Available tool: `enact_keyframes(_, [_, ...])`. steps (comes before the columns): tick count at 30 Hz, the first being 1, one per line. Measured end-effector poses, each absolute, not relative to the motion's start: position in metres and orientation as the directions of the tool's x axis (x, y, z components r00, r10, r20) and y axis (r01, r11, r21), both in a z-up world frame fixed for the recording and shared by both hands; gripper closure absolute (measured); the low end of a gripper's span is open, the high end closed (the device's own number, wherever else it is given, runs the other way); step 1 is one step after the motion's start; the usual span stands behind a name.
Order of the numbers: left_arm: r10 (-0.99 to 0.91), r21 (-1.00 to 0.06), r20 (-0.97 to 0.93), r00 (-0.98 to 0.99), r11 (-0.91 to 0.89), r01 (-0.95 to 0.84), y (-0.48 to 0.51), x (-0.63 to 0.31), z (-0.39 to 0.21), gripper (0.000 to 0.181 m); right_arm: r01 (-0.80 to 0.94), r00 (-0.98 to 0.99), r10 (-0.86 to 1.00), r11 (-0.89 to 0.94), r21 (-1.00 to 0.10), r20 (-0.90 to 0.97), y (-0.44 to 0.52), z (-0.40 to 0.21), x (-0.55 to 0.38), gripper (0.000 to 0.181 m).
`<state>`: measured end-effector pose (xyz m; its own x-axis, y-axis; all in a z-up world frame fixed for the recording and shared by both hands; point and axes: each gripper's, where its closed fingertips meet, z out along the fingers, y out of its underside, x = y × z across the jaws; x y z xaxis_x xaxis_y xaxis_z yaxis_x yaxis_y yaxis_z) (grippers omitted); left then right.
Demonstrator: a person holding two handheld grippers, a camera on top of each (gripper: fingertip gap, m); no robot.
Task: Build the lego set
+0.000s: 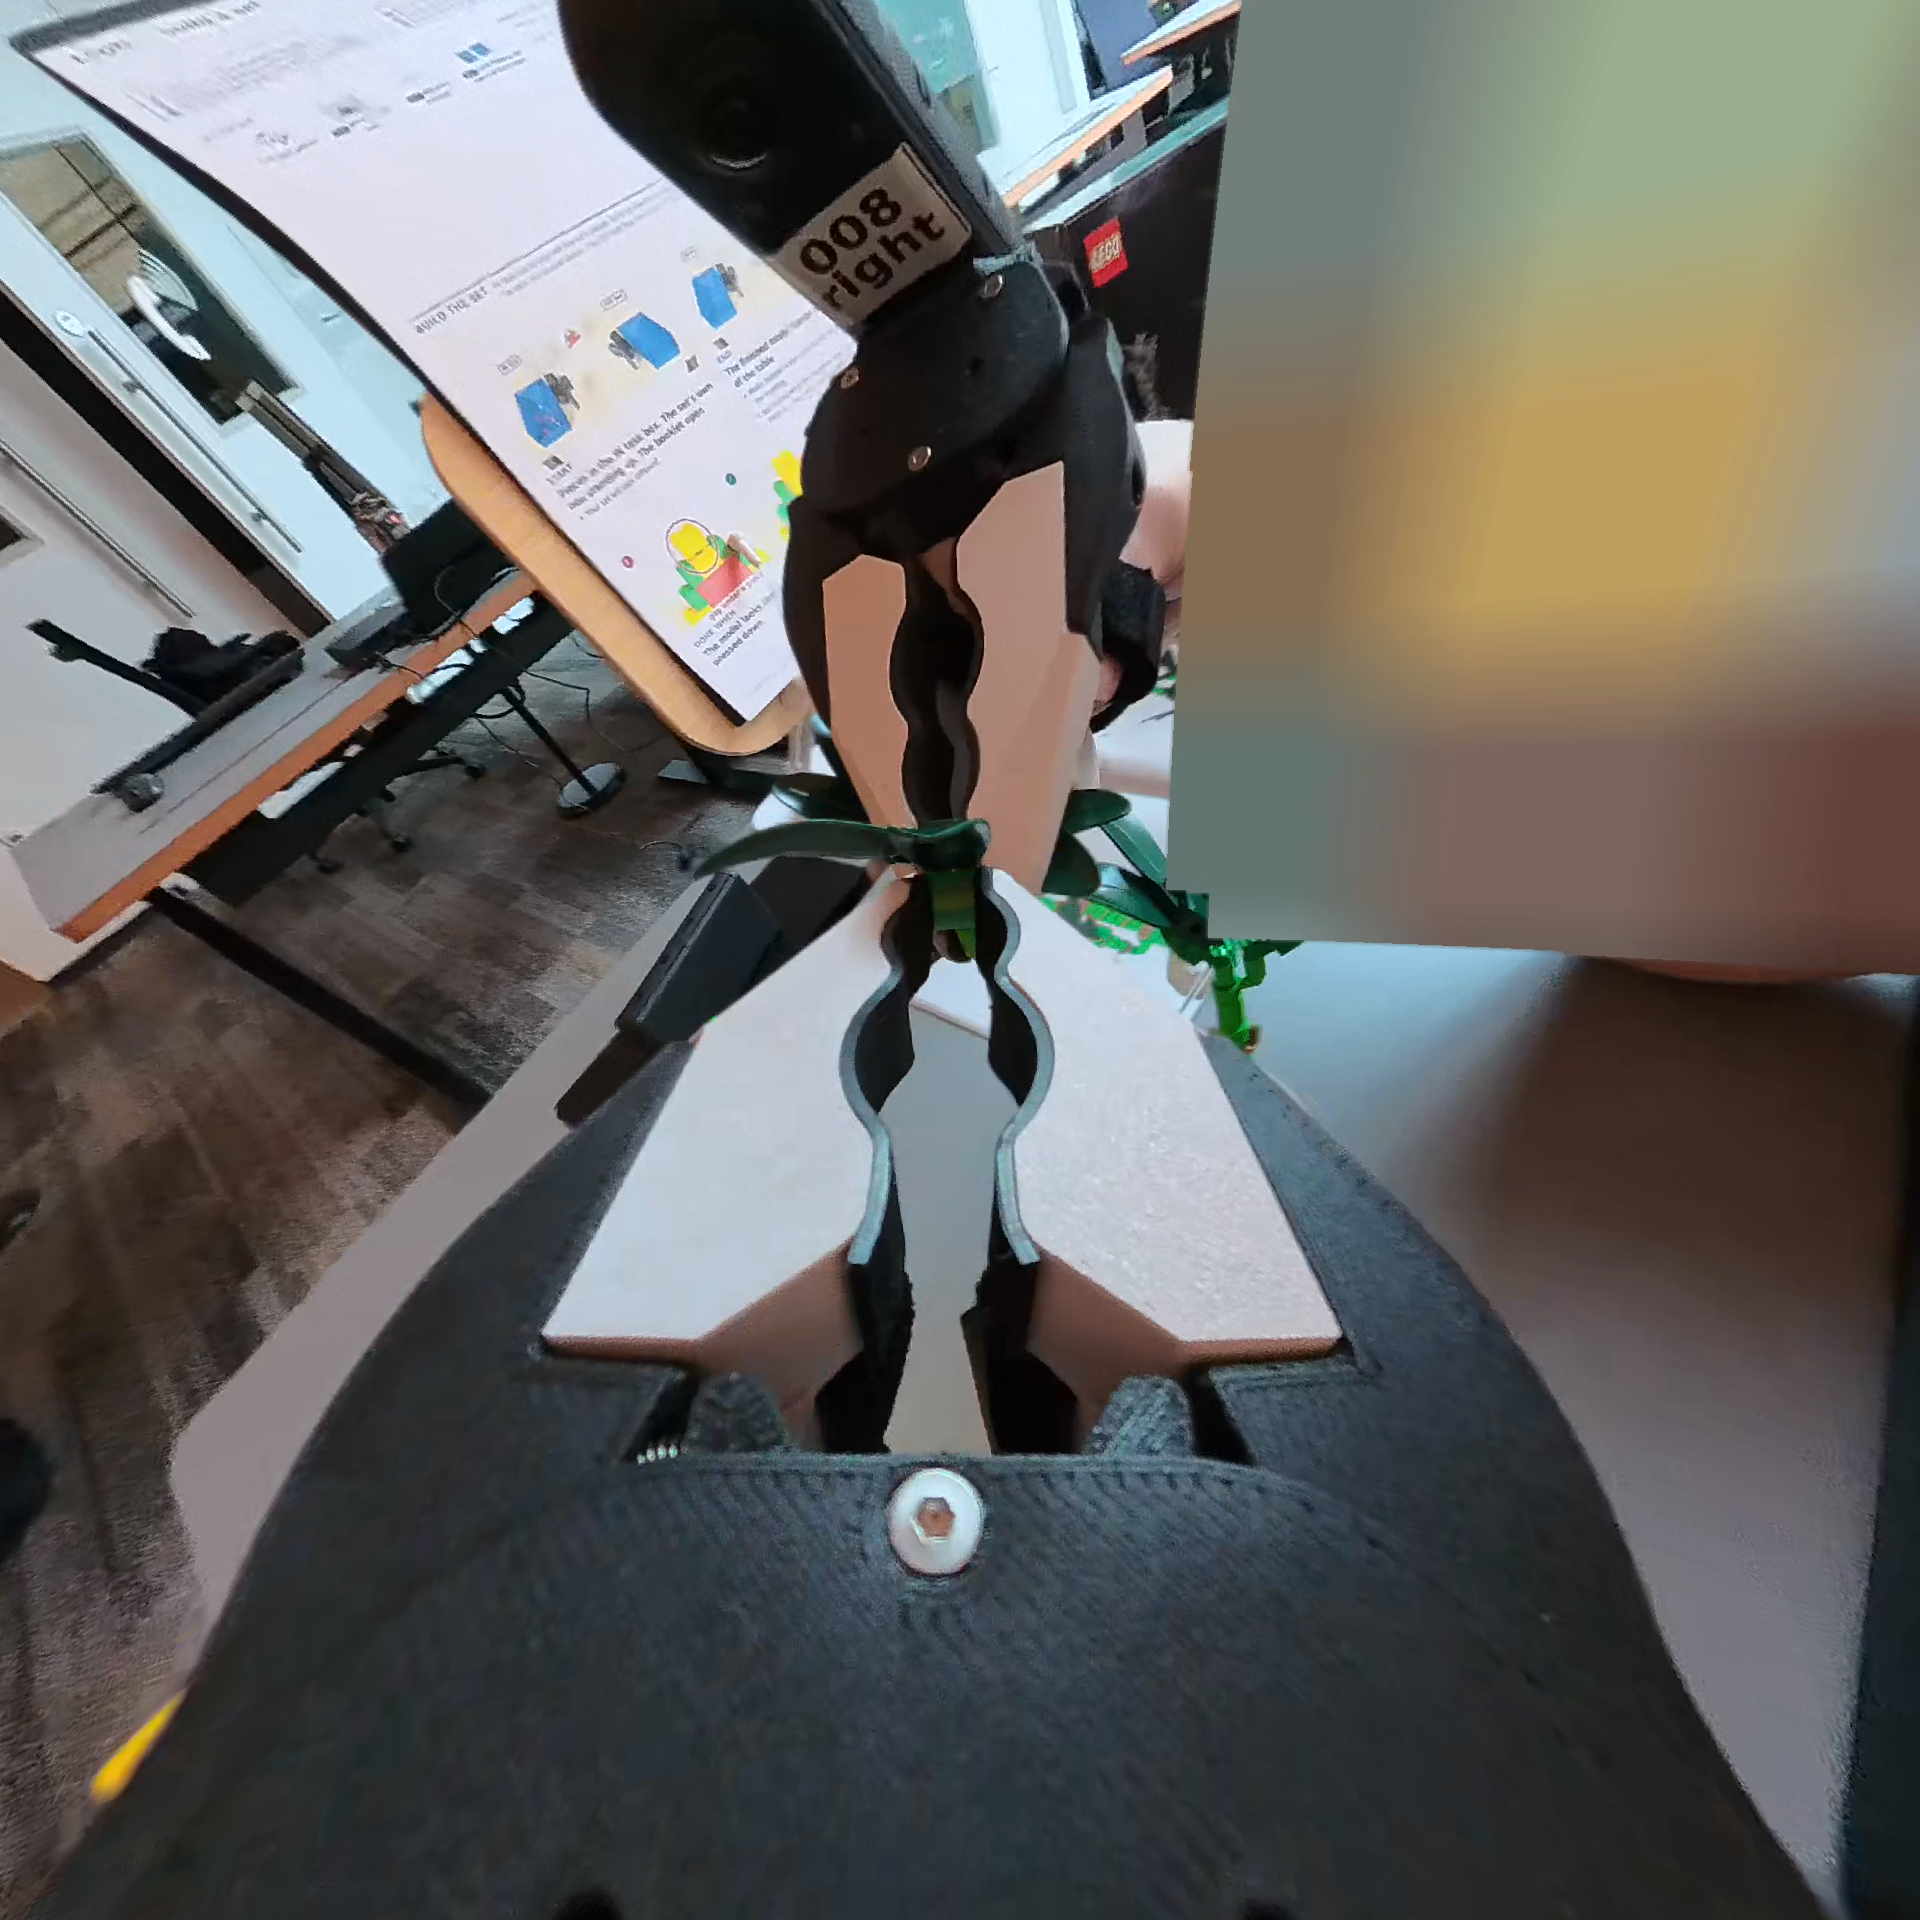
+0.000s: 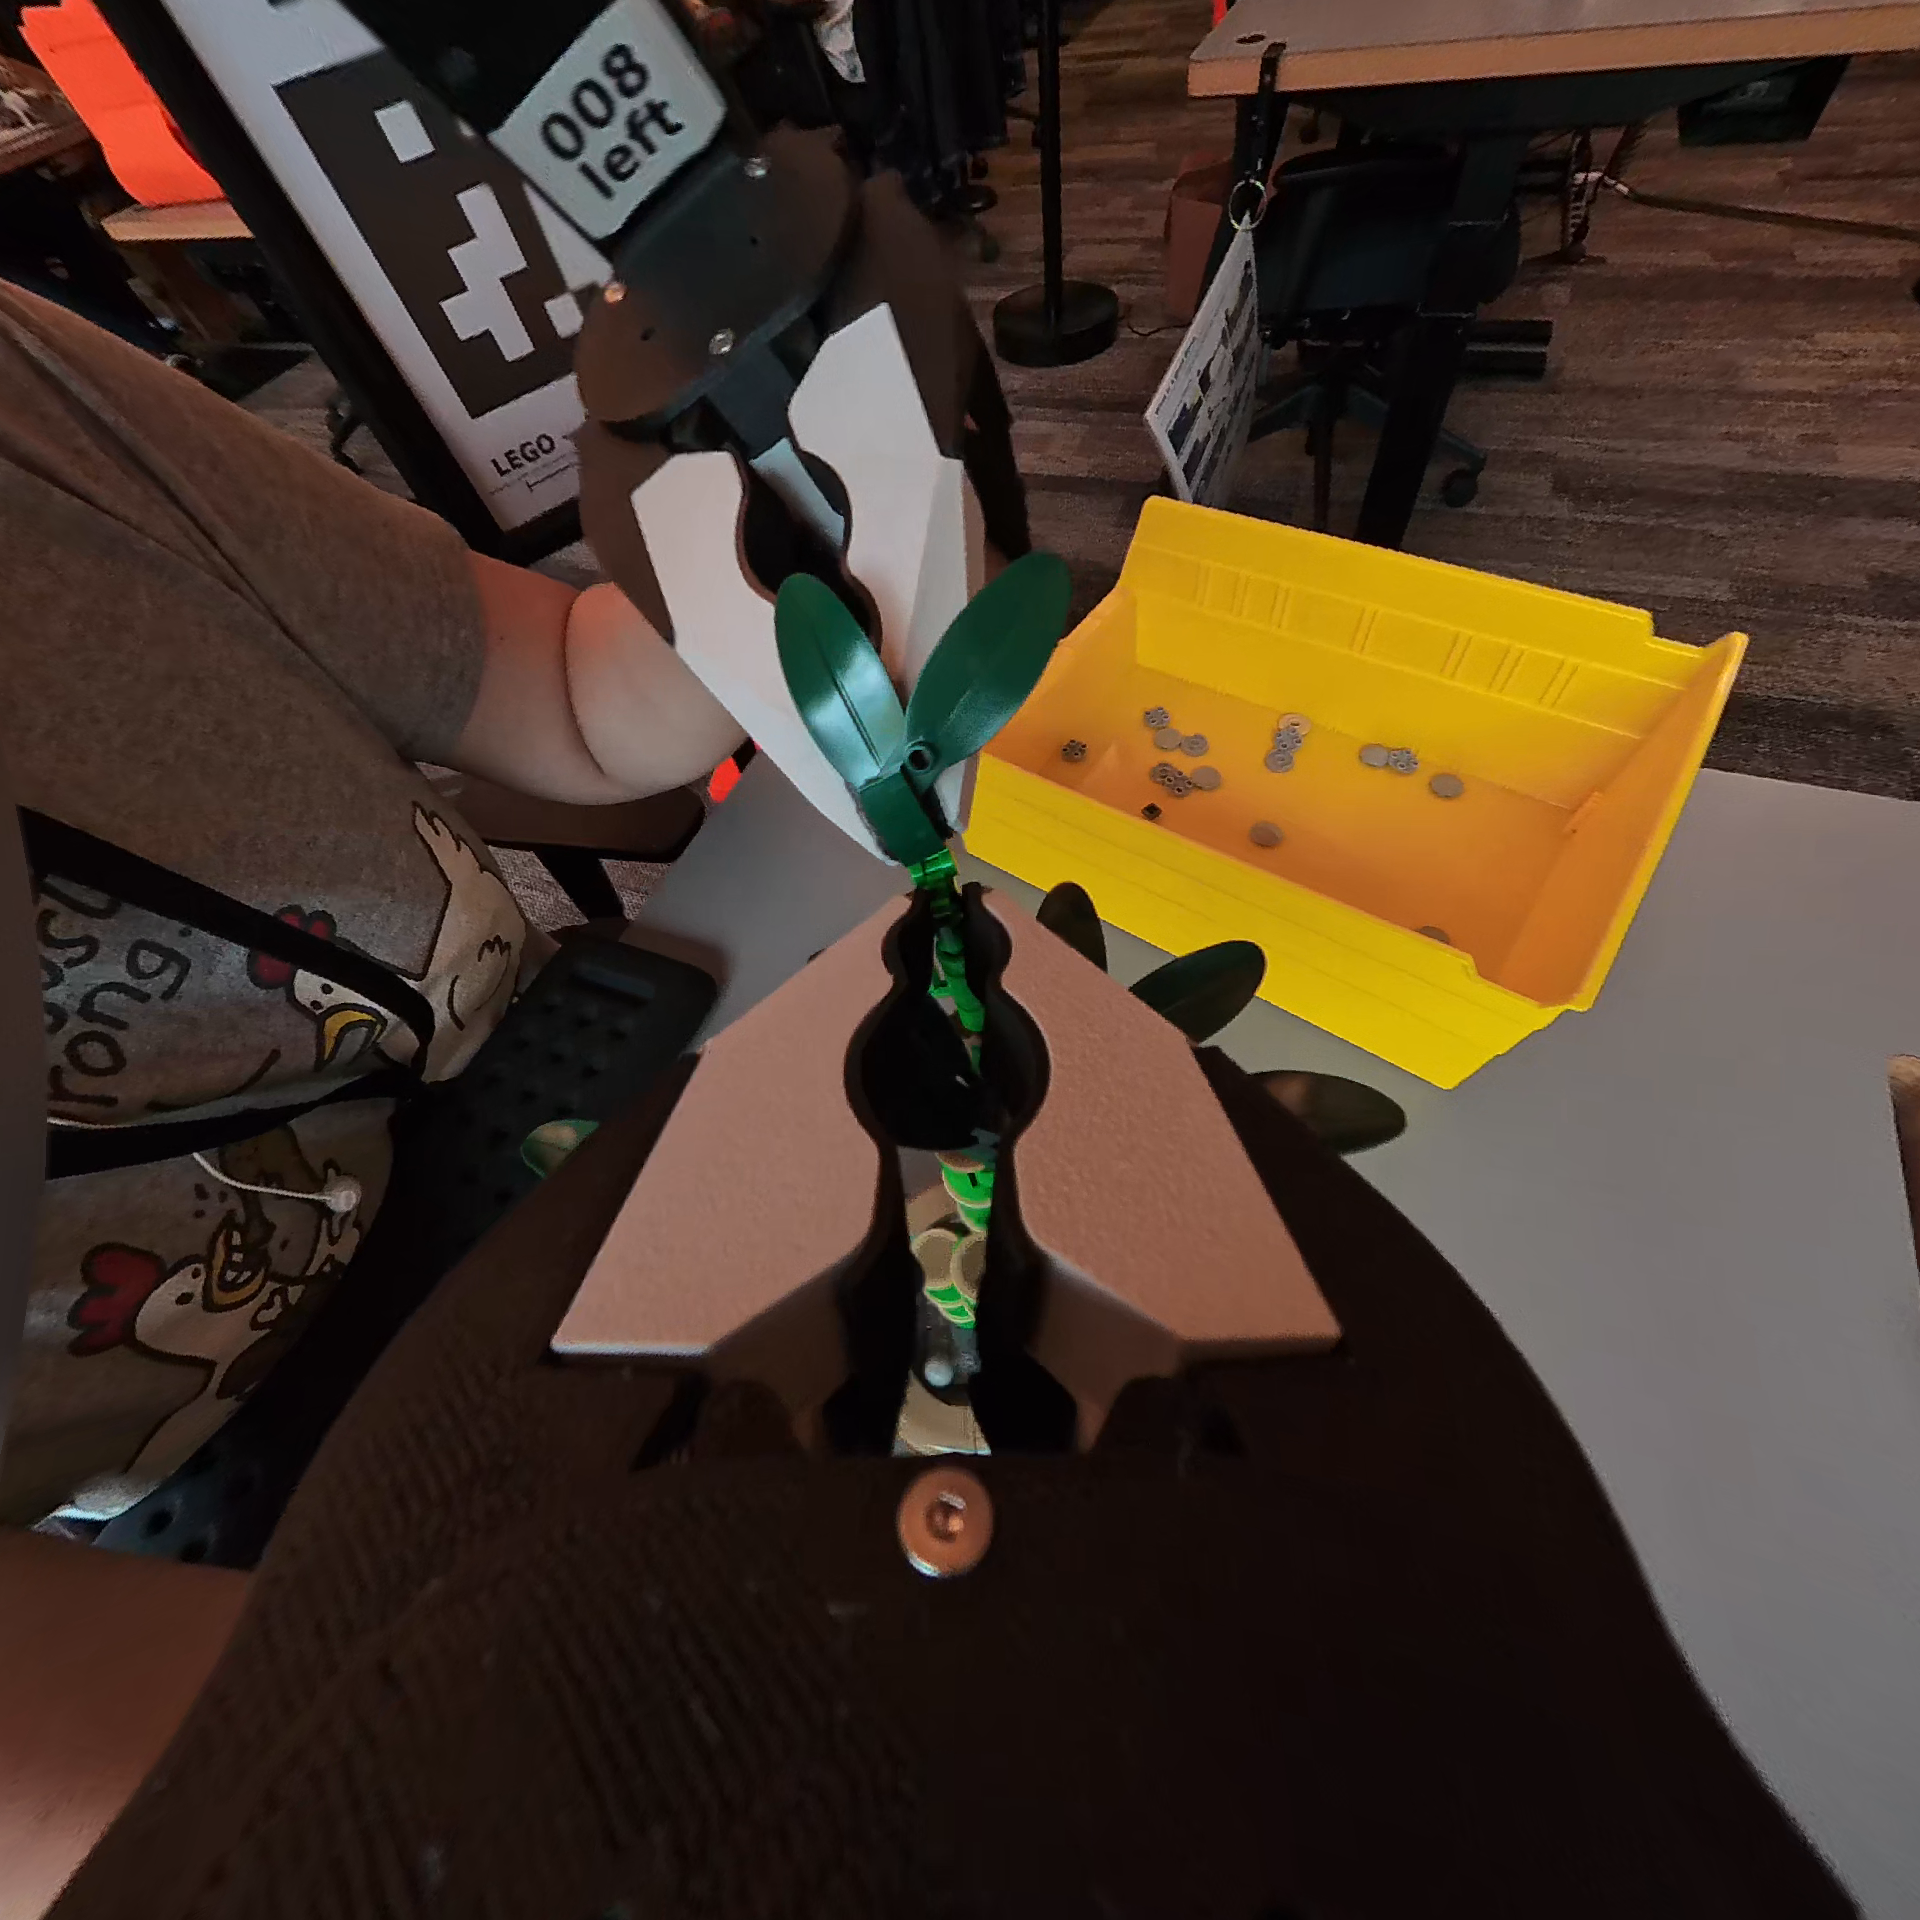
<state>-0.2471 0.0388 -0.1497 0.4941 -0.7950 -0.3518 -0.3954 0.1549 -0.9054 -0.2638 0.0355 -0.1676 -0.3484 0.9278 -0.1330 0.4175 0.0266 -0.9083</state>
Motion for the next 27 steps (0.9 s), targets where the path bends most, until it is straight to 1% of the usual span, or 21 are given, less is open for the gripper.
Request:
enact_keyframes(5, [-0.788,-0.939,-0.293,0.541,0.132,-0.316,0.044,-0.248,-0.146,0.174,0.408,-0.342,0.922,-0.027,-0.913,-0.180,0.039,-0.167,-0.265,0.177])
enact_keyframes(9, [-0.806,-0.962,-0.217,0.550,0.082,-0.259,0.044,-0.244,-0.152,0.164,0.398,-0.335,0.927,-0.025,-0.917,-0.171,0.040,-0.167,-0.267,0.176])
enact_keyframes(12, [-0.813,-0.976,-0.172,0.556,0.062,-0.211,0.043,-0.244,-0.152,0.160,0.388,-0.325,0.933,-0.019,-0.921,-0.157,0.043,-0.166,-0.265,0.170])
enact_keyframes(14, [-0.811,-0.981,-0.152,0.565,0.053,-0.188,0.042,-0.246,-0.154,0.158,0.387,-0.310,0.939,-0.016,-0.922,-0.146,0.046,-0.166,-0.264,0.159])
enact_keyframes(18, [-0.797,-0.988,-0.112,0.593,0.028,-0.149,0.044,-0.253,-0.161,0.160,0.359,-0.305,0.946,0.004,-0.933,-0.114,0.049,-0.162,-0.260,0.154])
enact_keyframes(20, [-0.804,-0.992,-0.081,0.590,0.010,-0.122,0.044,-0.252,-0.165,0.161,0.311,-0.327,0.938,-0.007,-0.950,-0.114,0.047,-0.152,-0.259,0.149])
enact_keyframes(23, [-0.817,-0.996,-0.048,0.574,-0.006,-0.092,0.044,-0.246,-0.170,0.162,0.260,-0.347,0.931,-0.021,-0.965,-0.114,0.044,-0.142,-0.257,0.151])
enact_keyframes(27, [-0.822,-0.998,-0.047,0.568,0.016,-0.059,0.042,-0.243,-0.170,0.166,0.186,-0.351,0.933,-0.016,-0.982,-0.082,0.043,-0.127,-0.255,0.151])
